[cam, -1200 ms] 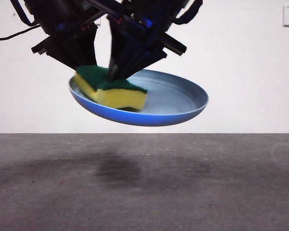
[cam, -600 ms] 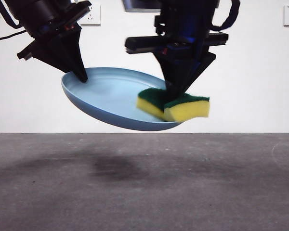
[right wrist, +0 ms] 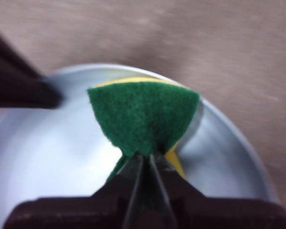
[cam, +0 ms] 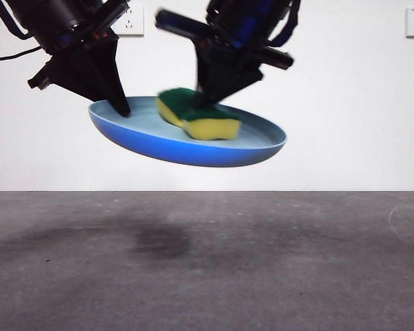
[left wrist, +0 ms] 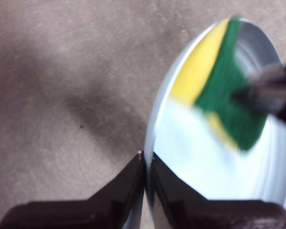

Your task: Pick up the plate,pick up the cloth,clean the plate with the cloth

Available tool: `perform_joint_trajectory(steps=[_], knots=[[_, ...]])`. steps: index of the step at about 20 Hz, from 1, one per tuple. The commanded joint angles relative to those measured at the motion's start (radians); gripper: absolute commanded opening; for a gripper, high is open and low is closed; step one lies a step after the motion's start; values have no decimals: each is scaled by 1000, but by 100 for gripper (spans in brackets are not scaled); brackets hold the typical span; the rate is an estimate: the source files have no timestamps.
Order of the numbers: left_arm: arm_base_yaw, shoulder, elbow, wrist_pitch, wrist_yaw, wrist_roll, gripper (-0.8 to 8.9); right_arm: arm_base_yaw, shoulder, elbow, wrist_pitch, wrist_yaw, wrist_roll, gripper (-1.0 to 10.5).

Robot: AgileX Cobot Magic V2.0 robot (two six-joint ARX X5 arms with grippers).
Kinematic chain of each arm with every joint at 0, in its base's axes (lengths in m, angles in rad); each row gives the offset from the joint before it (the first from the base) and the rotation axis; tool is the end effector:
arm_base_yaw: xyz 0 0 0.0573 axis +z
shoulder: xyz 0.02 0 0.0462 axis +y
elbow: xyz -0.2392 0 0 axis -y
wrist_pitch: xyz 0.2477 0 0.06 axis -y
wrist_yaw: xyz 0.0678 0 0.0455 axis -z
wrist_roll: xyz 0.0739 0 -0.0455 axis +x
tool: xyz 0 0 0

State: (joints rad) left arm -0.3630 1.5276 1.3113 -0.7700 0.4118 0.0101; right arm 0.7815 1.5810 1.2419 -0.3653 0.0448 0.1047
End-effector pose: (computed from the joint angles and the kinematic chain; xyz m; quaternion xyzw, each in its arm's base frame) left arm 0.3066 -0.1481 0.2349 -0.0074 0.4716 -0.3352 0.8156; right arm 0.2749 0.2681 0.2252 -0.0925 0.3332 0.3210 0.8817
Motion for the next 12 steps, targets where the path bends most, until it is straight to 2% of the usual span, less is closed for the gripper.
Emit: perform_joint_trajectory(steps=[1,4,9,10,12], knots=[[-16,3,6,41,65,16,-8,30,34,-5,3,-76,32,-12],[-15,3,6,71,64,8,-8,64,54,-5,-52,-99,27,-12],[-1,3,6,70,64,8,-8,96,57,-5,-305,-69,-28,-12],[0,3,6,66,64,8,-8,95,57,-5,-350,-16,-30,-12],[5,3,6,54,64,9,-8,84,57,-5,-418,162,-46,-12]])
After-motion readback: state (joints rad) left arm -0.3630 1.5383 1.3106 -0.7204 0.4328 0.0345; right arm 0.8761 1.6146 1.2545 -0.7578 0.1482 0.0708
